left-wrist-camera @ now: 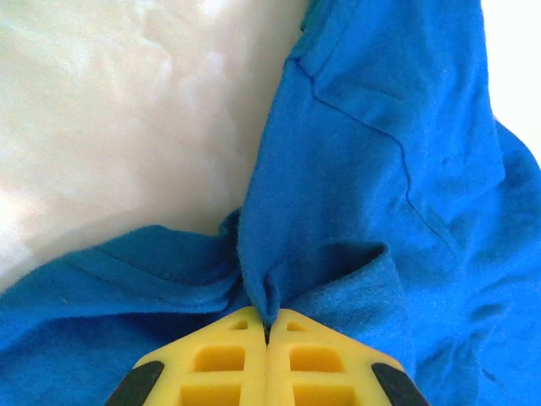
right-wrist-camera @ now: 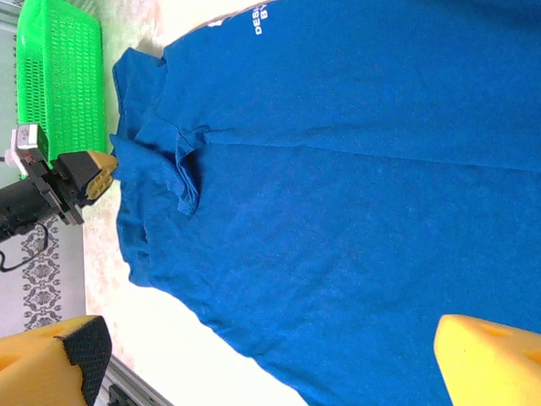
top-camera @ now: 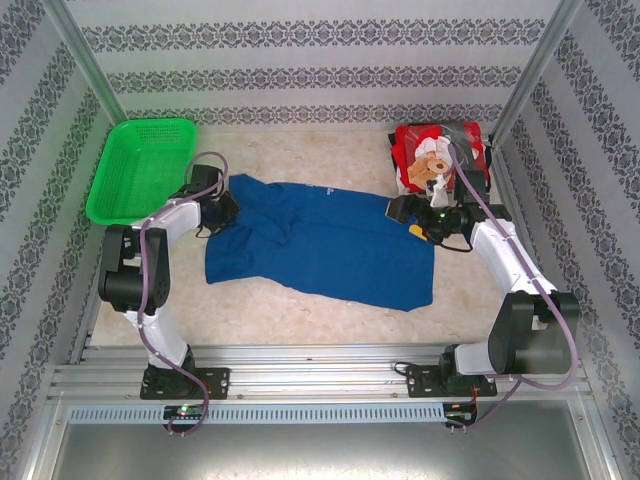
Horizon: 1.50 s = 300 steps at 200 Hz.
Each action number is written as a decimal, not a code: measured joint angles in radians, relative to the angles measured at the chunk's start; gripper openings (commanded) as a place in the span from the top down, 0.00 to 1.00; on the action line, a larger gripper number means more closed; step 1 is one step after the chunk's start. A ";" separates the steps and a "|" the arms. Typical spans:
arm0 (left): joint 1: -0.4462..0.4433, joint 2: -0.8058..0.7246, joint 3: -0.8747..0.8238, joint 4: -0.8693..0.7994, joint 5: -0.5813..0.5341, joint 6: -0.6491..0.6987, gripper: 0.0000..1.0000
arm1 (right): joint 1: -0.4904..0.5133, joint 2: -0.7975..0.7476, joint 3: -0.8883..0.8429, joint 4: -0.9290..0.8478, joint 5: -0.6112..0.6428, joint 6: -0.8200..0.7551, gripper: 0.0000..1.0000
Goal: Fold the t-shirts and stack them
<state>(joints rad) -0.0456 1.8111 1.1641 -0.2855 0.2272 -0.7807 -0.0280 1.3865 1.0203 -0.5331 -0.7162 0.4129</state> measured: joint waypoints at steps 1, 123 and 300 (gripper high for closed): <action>0.000 0.000 0.000 0.000 0.000 0.000 0.81 | 0.000 0.000 0.000 0.000 0.000 0.000 0.02; -0.029 0.040 0.330 -0.092 -0.148 0.069 0.38 | 0.003 0.049 0.040 -0.104 0.224 -0.002 0.02; -0.020 0.434 0.466 0.042 -0.011 0.043 0.74 | 0.127 0.495 0.287 -0.100 0.610 0.032 0.31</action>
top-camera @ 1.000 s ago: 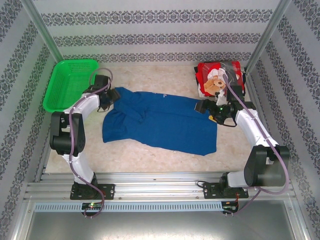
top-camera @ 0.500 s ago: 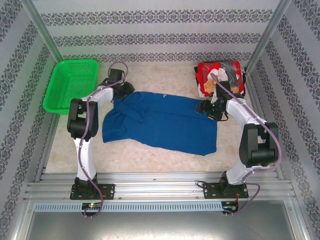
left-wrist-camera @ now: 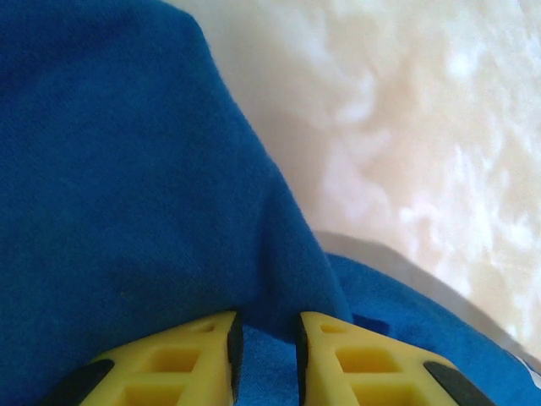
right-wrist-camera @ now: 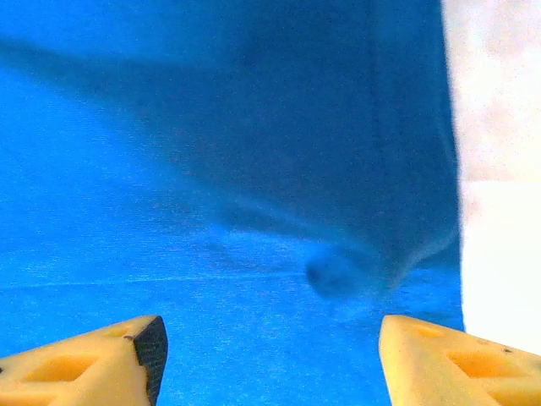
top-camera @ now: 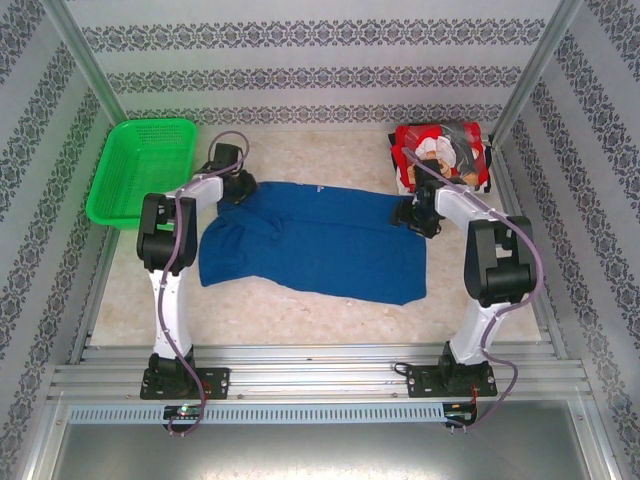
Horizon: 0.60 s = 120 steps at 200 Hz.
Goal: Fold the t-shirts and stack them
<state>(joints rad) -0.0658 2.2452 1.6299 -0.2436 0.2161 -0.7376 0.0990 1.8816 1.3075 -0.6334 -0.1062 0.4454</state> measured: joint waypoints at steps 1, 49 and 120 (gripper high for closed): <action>0.002 0.000 0.001 0.000 -0.002 0.000 0.74 | 0.001 0.003 0.003 -0.001 0.001 0.000 0.30; 0.055 0.019 0.032 -0.006 -0.011 0.001 0.72 | 0.047 0.150 0.192 -0.045 0.021 -0.008 0.30; 0.058 -0.027 -0.024 0.072 0.048 -0.030 0.37 | 0.069 0.260 0.385 -0.061 0.023 -0.045 0.20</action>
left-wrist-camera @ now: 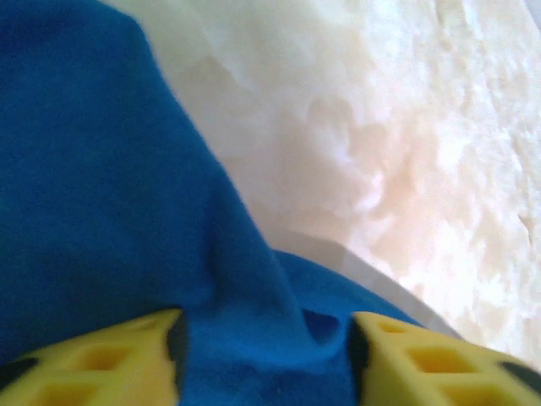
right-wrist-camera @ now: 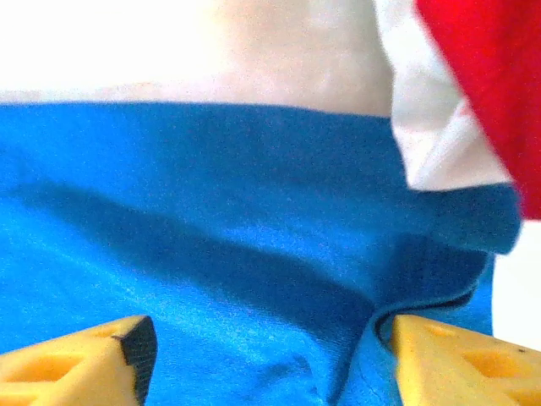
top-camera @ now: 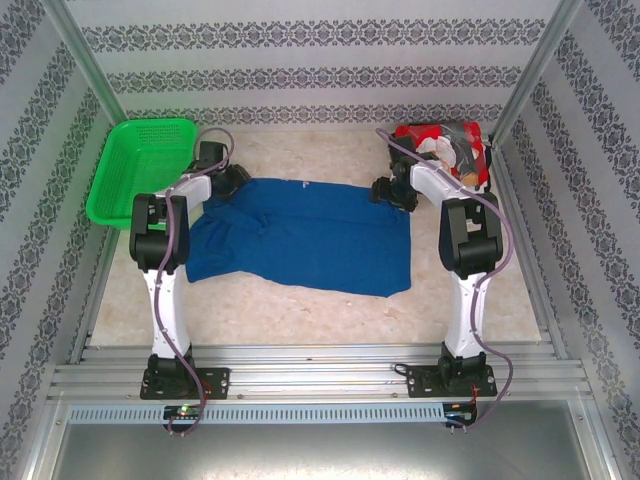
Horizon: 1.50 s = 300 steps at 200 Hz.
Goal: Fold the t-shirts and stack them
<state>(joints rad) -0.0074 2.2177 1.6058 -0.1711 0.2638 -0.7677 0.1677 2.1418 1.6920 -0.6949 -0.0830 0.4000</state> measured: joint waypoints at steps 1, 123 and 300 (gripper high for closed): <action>0.000 -0.002 -0.001 0.000 0.002 0.002 0.37 | 0.000 -0.002 -0.001 0.000 0.000 0.000 0.19; -0.005 -0.883 -0.323 -0.347 0.084 0.100 0.32 | -0.014 -0.802 -0.637 -0.082 -0.225 -0.034 0.15; 0.206 -0.983 -1.024 -0.286 -0.041 0.048 0.44 | 0.027 -0.958 -0.901 -0.040 -0.458 -0.010 0.02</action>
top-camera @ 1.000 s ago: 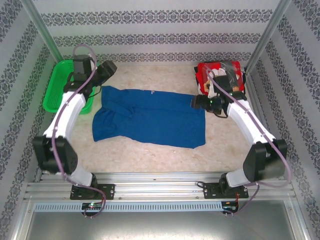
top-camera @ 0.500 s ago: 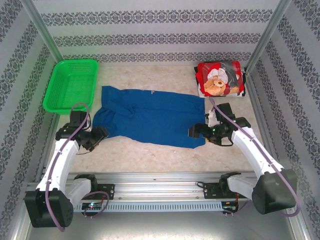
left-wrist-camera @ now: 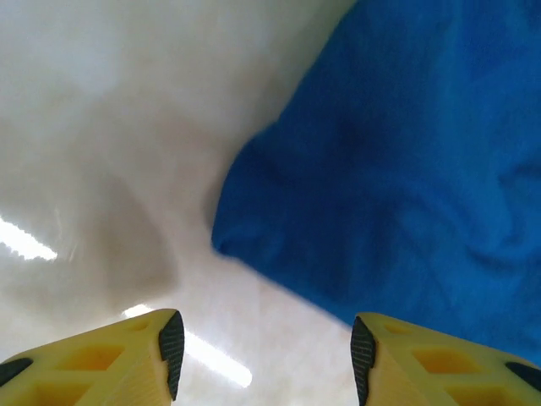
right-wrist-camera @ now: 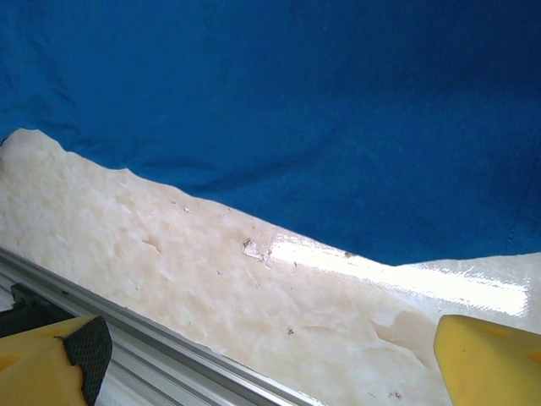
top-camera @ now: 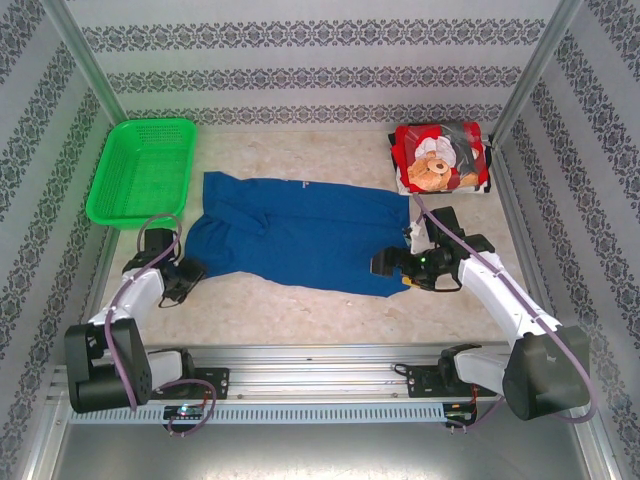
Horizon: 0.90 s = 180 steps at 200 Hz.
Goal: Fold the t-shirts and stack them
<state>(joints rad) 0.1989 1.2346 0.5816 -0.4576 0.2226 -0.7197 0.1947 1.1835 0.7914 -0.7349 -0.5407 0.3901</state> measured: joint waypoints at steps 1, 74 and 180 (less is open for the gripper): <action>0.000 0.003 0.000 0.006 -0.001 0.000 0.44 | 0.000 0.000 0.000 0.001 0.000 0.000 0.02; 0.005 0.146 0.009 0.233 -0.010 -0.027 0.66 | 0.019 0.009 -0.005 0.014 -0.004 0.004 0.02; -0.003 0.144 0.233 0.147 0.062 -0.025 0.96 | 0.019 0.064 0.033 0.022 0.001 0.003 0.02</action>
<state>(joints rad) 0.1955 1.3785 0.8150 -0.3107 0.2848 -0.7444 0.2142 1.2472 0.8246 -0.7132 -0.5400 0.3927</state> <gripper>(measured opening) 0.051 0.981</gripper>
